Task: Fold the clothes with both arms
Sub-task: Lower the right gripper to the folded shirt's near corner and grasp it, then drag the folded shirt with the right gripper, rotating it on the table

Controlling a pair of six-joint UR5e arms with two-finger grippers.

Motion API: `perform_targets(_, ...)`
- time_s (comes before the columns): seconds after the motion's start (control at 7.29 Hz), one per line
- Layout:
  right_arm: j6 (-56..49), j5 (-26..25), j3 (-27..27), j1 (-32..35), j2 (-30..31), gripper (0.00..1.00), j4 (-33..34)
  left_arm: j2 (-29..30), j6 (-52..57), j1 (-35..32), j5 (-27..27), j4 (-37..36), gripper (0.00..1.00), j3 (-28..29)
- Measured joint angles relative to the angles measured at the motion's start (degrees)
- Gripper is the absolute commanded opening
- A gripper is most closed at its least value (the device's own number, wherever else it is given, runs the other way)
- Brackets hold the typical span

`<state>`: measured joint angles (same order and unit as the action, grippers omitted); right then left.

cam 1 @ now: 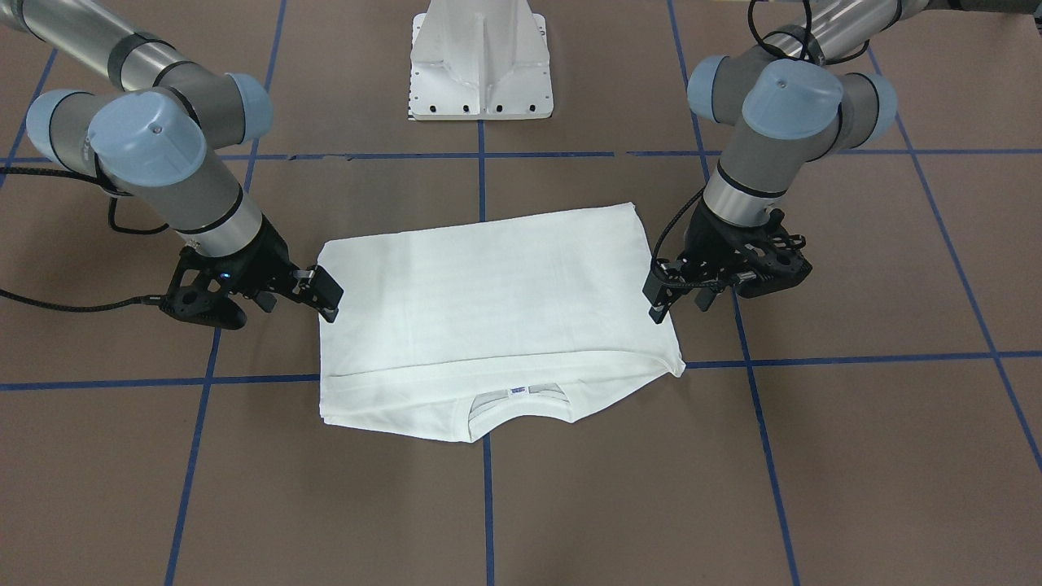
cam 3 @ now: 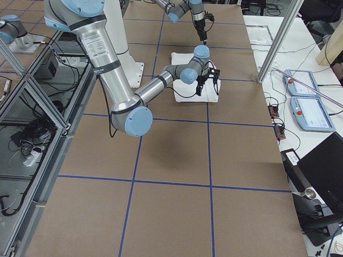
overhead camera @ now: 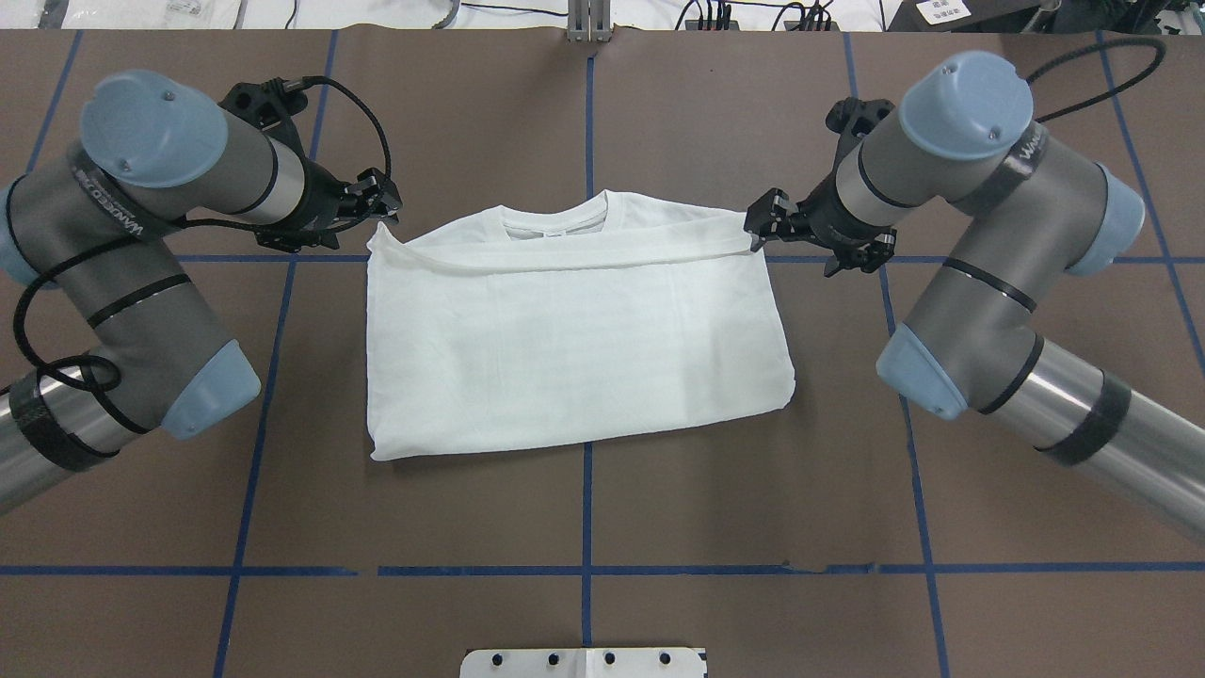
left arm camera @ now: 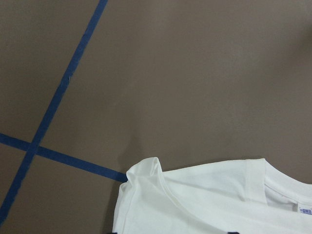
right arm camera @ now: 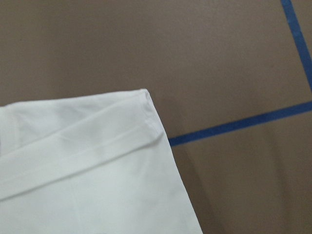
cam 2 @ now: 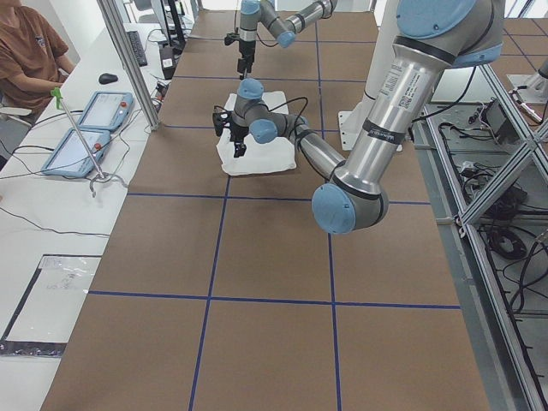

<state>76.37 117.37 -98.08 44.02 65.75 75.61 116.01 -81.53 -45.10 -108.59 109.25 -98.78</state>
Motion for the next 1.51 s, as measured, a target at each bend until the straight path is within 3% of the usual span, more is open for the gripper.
perform_targets(0.41, 0.72, -3.99, -3.12, -6.96, 4.61, 0.98, 0.28, -0.22, -0.18, 0.0, 0.1, -0.01, 0.81, -1.22)
perform_targets(0.55, 0.83, -4.53, -3.2, -8.46, 4.89, 0.89, 0.31, -0.28, -0.2, 0.0, 0.12, -0.01, 0.81, -1.47)
perform_targets(0.82, 0.88, -4.95, -3.22, -10.38, 5.05, 0.46, 0.38, -0.42, -0.19, -0.03, 0.13, 0.0, 0.81, -1.58)
perform_targets(0.96, 0.87, -4.92, -3.08, -10.91, 5.08, 0.17, 0.4, -0.45, -0.16, -0.03, 0.13, 0.0, 0.81, -1.6)
perform_targets(1.1, 0.81, -4.75, -2.97, -11.17, 5.04, 0.0, 0.43, -0.45, -0.13, -0.02, 0.13, 0.0, 0.81, -1.6)
perform_targets(1.51, 0.87, -4.97, -3.86, -10.21, 5.28, 0.0, 0.55, -0.33, -0.03, 0.01, 0.21, 0.06, 0.81, -1.49)
